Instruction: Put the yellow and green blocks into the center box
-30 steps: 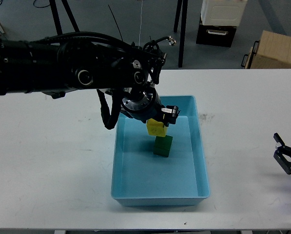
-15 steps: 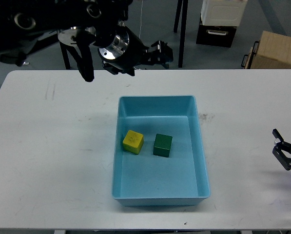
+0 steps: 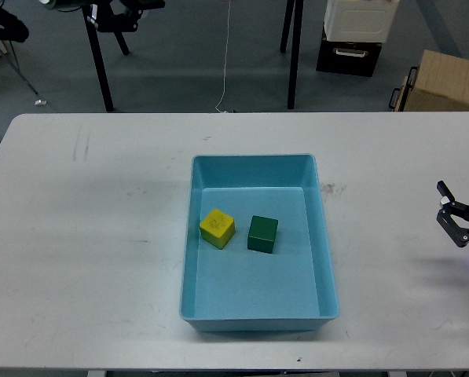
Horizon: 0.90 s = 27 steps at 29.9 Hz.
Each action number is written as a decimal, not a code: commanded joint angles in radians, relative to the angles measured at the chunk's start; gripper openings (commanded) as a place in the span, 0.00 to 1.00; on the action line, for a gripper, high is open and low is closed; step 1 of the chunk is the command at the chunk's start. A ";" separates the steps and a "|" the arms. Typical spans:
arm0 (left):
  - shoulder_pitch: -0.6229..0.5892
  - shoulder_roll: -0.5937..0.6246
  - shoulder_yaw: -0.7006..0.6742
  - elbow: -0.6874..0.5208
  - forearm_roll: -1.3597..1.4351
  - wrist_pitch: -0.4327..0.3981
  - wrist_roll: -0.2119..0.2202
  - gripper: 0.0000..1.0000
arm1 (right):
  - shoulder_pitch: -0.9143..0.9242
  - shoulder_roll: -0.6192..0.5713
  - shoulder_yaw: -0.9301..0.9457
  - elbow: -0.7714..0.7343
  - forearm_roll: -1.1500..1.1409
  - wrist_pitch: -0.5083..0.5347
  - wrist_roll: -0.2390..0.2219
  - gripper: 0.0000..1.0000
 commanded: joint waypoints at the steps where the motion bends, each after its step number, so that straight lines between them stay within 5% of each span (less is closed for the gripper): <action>1: 0.154 0.065 -0.138 0.000 -0.001 0.000 -0.077 1.00 | 0.015 -0.003 -0.001 -0.013 0.000 0.000 -0.001 0.99; 9: 0.471 0.121 -0.336 -0.014 -0.113 0.000 -0.542 1.00 | 0.026 0.002 -0.015 -0.016 -0.014 0.000 -0.001 0.99; 11: 0.568 0.080 -0.466 -0.028 -0.125 0.000 -0.594 1.00 | 0.025 0.005 -0.010 -0.015 -0.009 0.000 0.003 0.99; 15: 0.778 -0.069 -0.779 -0.089 -0.130 0.000 -0.574 1.00 | 0.020 0.043 0.002 -0.008 -0.002 0.000 0.017 0.99; 22: 1.243 -0.339 -1.054 -0.518 -0.133 0.000 -0.409 1.00 | -0.029 0.090 -0.006 0.050 0.005 0.000 0.041 0.99; 27: 1.543 -0.574 -1.089 -0.757 -0.168 0.000 -0.415 1.00 | -0.104 0.137 -0.012 0.111 0.001 0.000 0.043 0.99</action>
